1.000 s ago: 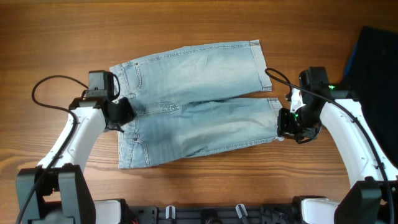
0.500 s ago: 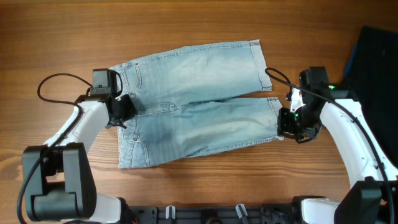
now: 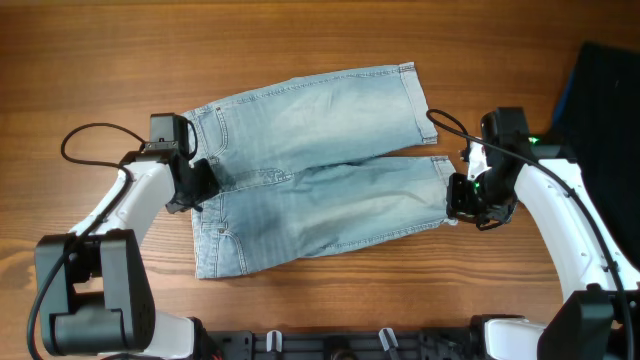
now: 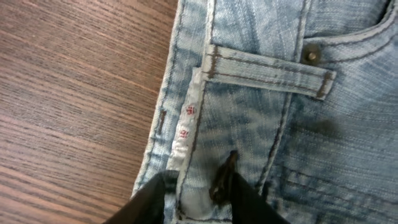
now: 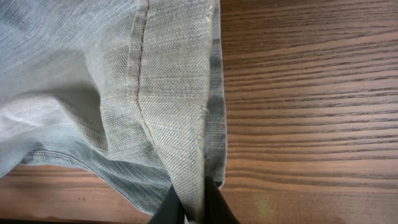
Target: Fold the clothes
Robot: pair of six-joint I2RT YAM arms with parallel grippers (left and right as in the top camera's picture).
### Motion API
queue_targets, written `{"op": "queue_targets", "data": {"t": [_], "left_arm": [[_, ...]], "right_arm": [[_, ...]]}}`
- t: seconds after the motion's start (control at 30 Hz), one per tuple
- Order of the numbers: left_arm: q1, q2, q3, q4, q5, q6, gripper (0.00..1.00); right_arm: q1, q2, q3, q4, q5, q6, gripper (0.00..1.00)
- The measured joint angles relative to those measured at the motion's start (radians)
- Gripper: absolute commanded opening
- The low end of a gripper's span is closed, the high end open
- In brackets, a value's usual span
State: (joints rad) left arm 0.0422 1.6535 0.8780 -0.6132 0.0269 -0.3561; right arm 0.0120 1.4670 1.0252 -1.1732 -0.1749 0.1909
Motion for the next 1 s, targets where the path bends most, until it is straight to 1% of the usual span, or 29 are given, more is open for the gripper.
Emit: {"op": "queue_targets", "data": {"t": [0.07,0.1,0.33,0.43,0.57,0.7,0.8,0.83,0.87,0.9,0.93,0.97,1.0], "left_arm": [[-0.001,0.001,0.000,0.013,0.003,0.005,0.08],[-0.001,0.002,0.000,0.023,0.007,0.008,0.04],[0.011,0.005,-0.002,0.045,0.023,0.010,0.04],[0.050,0.005,0.018,0.048,0.032,0.010,0.04],[0.111,0.005,0.066,0.110,0.040,0.010,0.04],[0.124,0.004,0.075,0.131,0.047,0.009,0.04],[0.126,0.004,0.075,0.169,0.051,-0.005,0.04],[0.128,0.005,0.075,0.181,0.056,-0.010,0.04],[0.132,0.004,0.075,0.191,0.063,-0.016,0.08],[0.136,0.004,0.075,0.194,0.068,-0.020,0.11],[0.139,0.004,0.075,0.195,0.070,-0.025,0.19],[0.143,0.005,0.076,0.194,0.068,-0.029,0.40],[0.155,0.005,0.085,0.170,0.062,-0.035,0.49]], "right_arm": [[0.000,0.000,0.000,0.001,0.000,0.000,0.03],[0.000,0.000,0.000,0.003,0.000,0.000,0.04],[0.000,0.000,0.000,0.003,0.032,0.003,0.05],[0.000,0.000,-0.003,0.011,0.043,0.007,0.06],[0.000,0.000,-0.040,0.041,0.062,0.041,0.06],[0.000,0.000,-0.071,0.061,0.064,0.059,0.07],[0.000,0.000,-0.071,0.065,0.064,0.063,0.09],[0.000,0.000,-0.071,0.067,0.064,0.064,0.12],[0.000,0.000,-0.072,0.070,0.064,0.067,0.22],[0.000,0.000,-0.072,0.071,0.065,0.071,0.24],[0.000,0.001,-0.072,0.071,0.069,0.068,0.26],[0.000,0.004,-0.072,0.070,0.085,0.074,0.32],[-0.001,0.006,-0.073,0.071,0.094,0.074,0.36]]}}
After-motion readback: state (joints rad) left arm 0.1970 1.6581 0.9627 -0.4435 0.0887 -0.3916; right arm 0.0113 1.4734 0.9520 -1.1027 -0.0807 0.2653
